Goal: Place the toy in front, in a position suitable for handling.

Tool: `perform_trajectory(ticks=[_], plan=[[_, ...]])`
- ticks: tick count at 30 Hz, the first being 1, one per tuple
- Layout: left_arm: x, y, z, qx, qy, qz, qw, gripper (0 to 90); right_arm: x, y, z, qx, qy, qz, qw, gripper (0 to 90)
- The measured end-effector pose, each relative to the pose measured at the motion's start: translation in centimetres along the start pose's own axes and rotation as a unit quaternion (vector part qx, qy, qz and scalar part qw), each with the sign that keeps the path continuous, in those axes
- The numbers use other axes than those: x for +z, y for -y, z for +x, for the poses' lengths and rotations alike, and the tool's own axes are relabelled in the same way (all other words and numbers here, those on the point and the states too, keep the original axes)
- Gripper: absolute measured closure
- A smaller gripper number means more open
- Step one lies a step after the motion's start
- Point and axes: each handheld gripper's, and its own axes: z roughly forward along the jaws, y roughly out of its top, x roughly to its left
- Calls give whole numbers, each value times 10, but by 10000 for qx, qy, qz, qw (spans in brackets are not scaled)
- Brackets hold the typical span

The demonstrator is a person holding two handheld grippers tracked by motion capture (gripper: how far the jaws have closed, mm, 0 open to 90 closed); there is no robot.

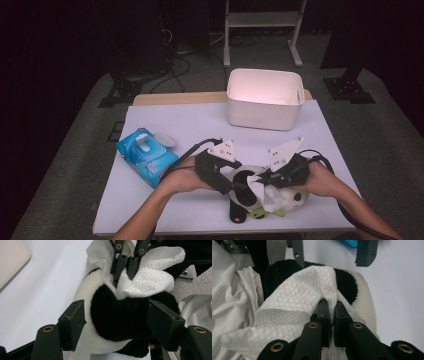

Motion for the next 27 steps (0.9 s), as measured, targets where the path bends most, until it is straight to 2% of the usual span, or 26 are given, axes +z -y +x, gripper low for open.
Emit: perform_trajectory(ticks=[4, 5, 6, 7, 10, 13, 15, 17, 20, 22, 27], plan=[[3, 2, 2, -67, 46, 78, 9999, 308, 0, 0, 1, 5, -19, 5, 10000, 852], [10, 4, 1, -84, 78, 139, 9998, 310, 0, 0, 0, 24, -63, -22, 10000, 852], [10, 4, 1, -84, 78, 139, 9998, 315, 0, 0, 0, 24, -63, -22, 10000, 852], [16, 5, -1, -113, 139, 138, 9997, 316, -2, -1, -3, 56, -171, -60, 9998, 851], [18, 6, -1, -138, 145, 96, 9998, 318, -4, -4, -2, 55, -147, -71, 9999, 851], [19, 6, -3, -122, 171, 100, 9997, 320, -3, -18, 1, -130, -77, -89, 9998, 851], [20, 5, -5, -86, 164, 136, 9997, 320, -2, -21, 2, -182, -82, -85, 9998, 851], [21, 4, -8, -18, 145, 158, 9998, 320, 7, -34, 3, -346, -65, -37, 9994, 851], [20, 6, -11, 15, 158, 161, 9997, 320, 16, -41, 4, -478, -102, -2, 9988, 850], [20, 8, -12, -1, 175, 120, 9998, 321, 17, -41, 4, -505, -126, 15, 9986, 850], [20, 7, -14, 36, 170, 122, 9998, 323, 5, -27, 1, -278, -46, -10, 9996, 850]])
